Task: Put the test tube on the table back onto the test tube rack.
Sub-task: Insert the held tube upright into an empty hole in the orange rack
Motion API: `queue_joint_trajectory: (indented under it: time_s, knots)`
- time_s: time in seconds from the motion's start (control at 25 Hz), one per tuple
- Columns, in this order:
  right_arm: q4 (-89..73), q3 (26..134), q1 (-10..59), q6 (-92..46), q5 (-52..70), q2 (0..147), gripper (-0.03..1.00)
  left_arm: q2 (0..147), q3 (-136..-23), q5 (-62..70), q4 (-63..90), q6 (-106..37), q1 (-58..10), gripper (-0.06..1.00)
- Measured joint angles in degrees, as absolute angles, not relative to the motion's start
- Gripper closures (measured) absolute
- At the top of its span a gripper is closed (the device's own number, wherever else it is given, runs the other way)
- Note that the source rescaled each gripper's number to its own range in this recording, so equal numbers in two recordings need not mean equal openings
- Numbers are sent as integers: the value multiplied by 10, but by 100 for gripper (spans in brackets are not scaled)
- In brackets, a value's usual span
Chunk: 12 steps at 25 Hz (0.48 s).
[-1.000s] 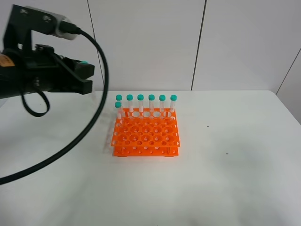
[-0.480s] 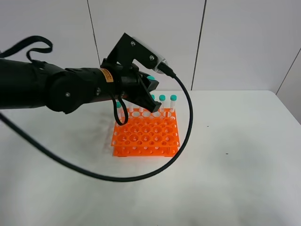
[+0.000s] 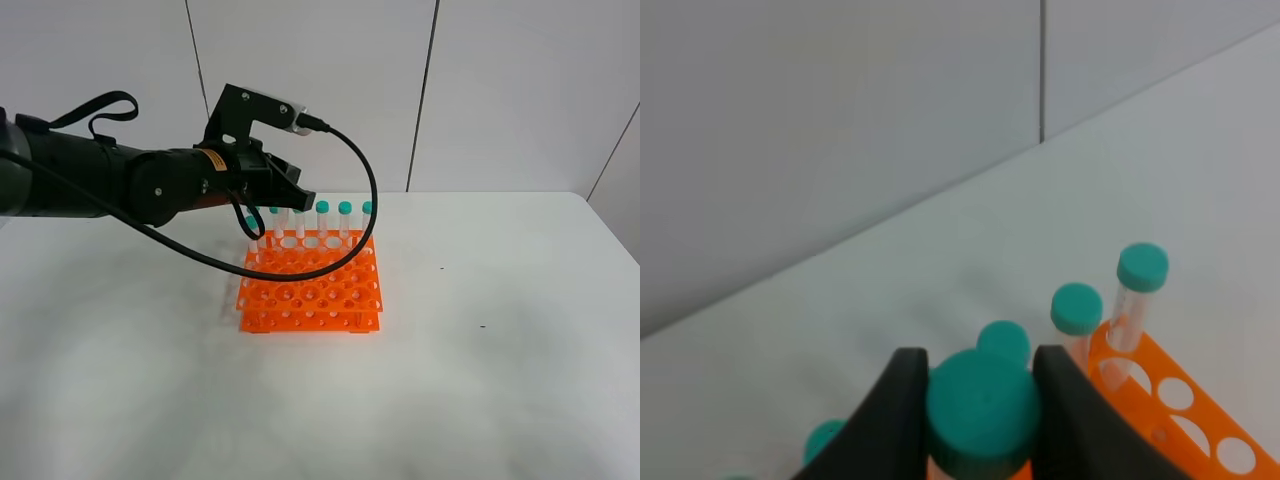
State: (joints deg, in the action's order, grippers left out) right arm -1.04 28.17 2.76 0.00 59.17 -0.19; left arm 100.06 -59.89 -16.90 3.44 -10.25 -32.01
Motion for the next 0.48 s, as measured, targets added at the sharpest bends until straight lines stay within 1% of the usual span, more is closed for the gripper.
queue_joint_trajectory:
  time_s: [0.48]
  knots:
    - [-11, 282, 28, 0, 592, -2, -3, 1051, -599, -198, 51, -71, -308, 94]
